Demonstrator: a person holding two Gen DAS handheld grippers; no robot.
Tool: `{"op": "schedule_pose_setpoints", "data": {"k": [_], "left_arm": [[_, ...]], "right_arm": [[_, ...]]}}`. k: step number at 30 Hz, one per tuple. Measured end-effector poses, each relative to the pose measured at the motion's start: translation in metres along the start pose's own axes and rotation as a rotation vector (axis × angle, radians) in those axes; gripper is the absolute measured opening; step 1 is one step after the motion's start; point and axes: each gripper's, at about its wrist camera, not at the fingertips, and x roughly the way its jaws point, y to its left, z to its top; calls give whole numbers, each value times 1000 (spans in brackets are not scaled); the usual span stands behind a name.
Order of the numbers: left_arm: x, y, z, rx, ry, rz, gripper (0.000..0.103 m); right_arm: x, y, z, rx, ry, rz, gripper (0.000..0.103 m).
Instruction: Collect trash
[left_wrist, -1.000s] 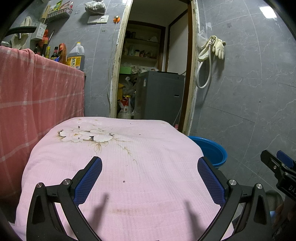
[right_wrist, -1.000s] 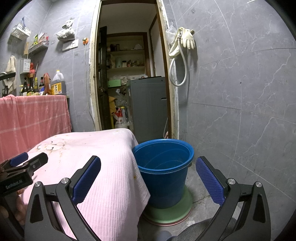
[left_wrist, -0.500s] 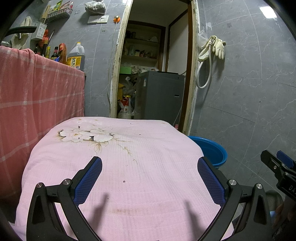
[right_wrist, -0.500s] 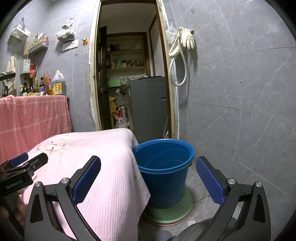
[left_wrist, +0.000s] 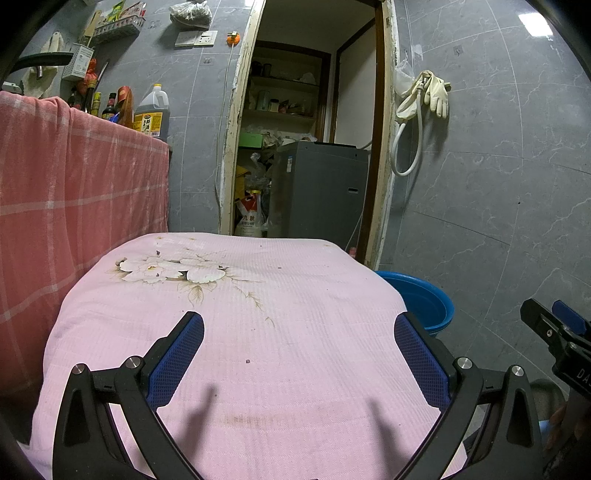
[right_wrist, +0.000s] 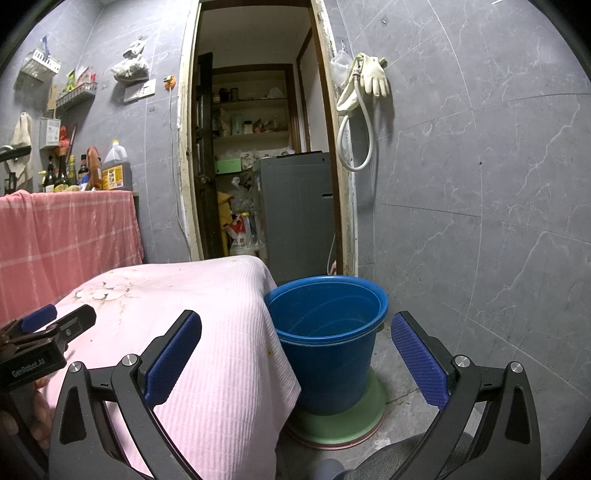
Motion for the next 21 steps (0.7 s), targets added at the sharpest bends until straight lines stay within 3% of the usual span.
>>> {"op": "schedule_pose_setpoints", "data": {"k": [21], "left_arm": [[-3,-6,-3,8,-15,23,101]], "right_arm": [[0,1,0,2,1,0,103]]}}
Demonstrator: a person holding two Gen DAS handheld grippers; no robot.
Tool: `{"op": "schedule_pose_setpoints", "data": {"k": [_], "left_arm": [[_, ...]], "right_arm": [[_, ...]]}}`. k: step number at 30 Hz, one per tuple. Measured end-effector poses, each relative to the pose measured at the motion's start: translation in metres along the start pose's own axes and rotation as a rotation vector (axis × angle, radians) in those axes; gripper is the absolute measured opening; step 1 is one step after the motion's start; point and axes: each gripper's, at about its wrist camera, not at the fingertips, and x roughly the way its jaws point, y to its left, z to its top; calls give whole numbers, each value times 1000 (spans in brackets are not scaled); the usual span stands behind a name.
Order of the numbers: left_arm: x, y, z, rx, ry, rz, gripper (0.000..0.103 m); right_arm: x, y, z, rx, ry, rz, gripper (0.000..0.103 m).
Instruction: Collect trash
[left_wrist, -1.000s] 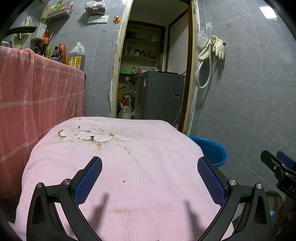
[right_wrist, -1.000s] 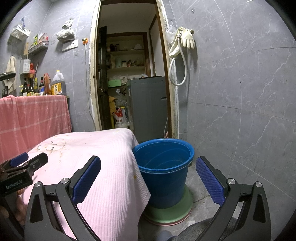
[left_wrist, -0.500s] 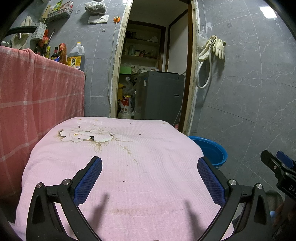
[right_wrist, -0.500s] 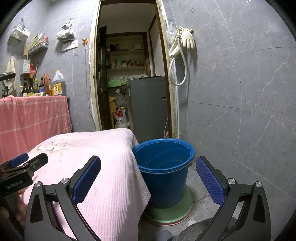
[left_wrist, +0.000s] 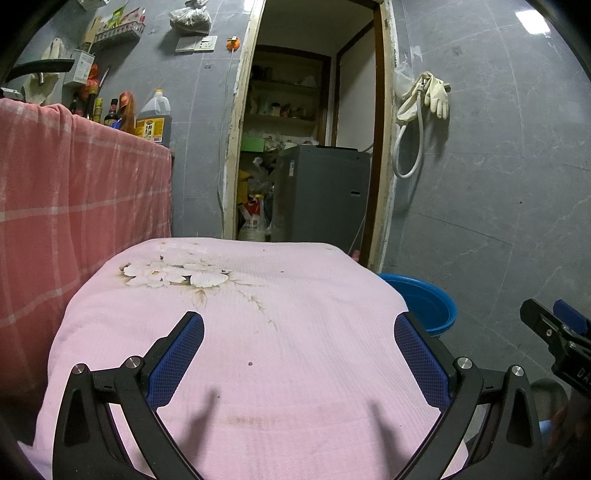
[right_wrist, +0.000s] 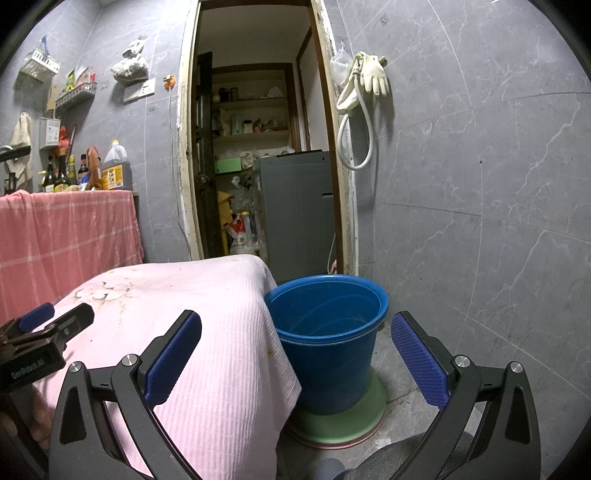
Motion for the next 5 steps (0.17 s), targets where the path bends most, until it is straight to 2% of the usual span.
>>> {"op": "schedule_pose_setpoints", "data": {"k": [5], "left_arm": [[0,0,0,0,1,-1,101]], "right_arm": [[-1,1,-1,1,-1,1,103]]}}
